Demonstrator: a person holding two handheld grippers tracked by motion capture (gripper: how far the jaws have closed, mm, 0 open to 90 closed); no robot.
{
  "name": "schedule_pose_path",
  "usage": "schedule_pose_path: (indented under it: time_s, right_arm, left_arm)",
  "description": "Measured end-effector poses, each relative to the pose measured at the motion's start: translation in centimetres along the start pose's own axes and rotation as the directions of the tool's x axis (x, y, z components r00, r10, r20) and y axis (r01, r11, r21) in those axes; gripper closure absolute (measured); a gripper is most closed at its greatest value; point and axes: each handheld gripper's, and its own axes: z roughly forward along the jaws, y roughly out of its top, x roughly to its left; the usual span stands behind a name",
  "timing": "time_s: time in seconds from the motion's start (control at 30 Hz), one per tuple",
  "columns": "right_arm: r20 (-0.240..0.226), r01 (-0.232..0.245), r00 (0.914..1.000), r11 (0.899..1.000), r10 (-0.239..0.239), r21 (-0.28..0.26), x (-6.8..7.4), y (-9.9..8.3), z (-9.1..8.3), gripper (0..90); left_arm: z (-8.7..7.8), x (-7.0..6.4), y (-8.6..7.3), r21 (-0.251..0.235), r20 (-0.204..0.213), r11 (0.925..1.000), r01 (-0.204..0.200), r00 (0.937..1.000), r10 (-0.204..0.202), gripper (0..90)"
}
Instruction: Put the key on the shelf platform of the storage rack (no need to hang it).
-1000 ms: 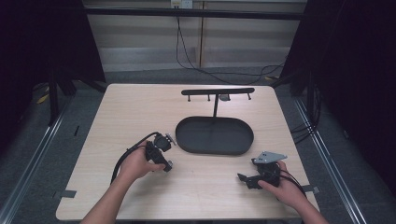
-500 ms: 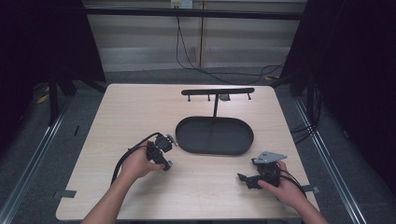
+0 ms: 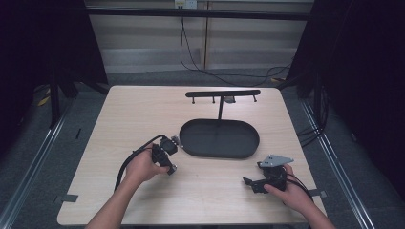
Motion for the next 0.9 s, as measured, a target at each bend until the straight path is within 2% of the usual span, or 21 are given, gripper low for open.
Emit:
schedule_pose_path:
  time_s: [0.2,0.23,0.27,0.3,0.37,0.53,0.9]
  right_arm:
    - [0.000,0.001,1.0000,1.000,-0.001,-0.001,0.0,0.0,0.0,14.2]
    - [0.000,0.001,1.0000,1.000,-0.001,-0.001,0.0,0.0,0.0,14.2]
    - [0.000,0.001,1.0000,1.000,-0.001,-0.001,0.0,0.0,0.0,14.2]
    - [0.000,0.000,1.0000,1.000,0.000,0.000,0.0,0.0,0.0,14.2]
    - [0.000,0.001,1.0000,1.000,-0.001,0.000,0.0,0.0,0.0,14.2]
    - [0.000,0.000,1.0000,1.000,0.000,0.000,0.0,0.0,0.0,14.2]
    - [0.000,0.000,1.0000,1.000,0.000,0.000,0.0,0.0,0.0,14.2]
  left_arm:
    - [-0.8,-0.2,0.3,-0.004,0.008,0.9999,0.012,0.9999,-0.012,68.0]
    - [-0.8,-0.2,0.3,-0.004,0.008,0.9999,0.012,0.9999,-0.012,81.7]
    - [-1.3,-0.1,0.3,-0.023,0.016,0.9997,0.004,0.9999,-0.004,81.7]
    - [-1.7,0.0,0.4,-0.040,0.027,0.9991,0.015,0.9995,-0.014,88.8]
    - [-2.0,0.0,0.5,-0.020,0.015,0.9998,0.008,0.9998,-0.008,88.8]
    - [-2.3,-0.3,0.8,0.020,0.035,0.9998,0.009,0.9993,-0.009,89.2]
    - [-4.5,-0.4,1.7,0.027,0.031,0.9995,0.016,0.9994,-0.017,89.3]
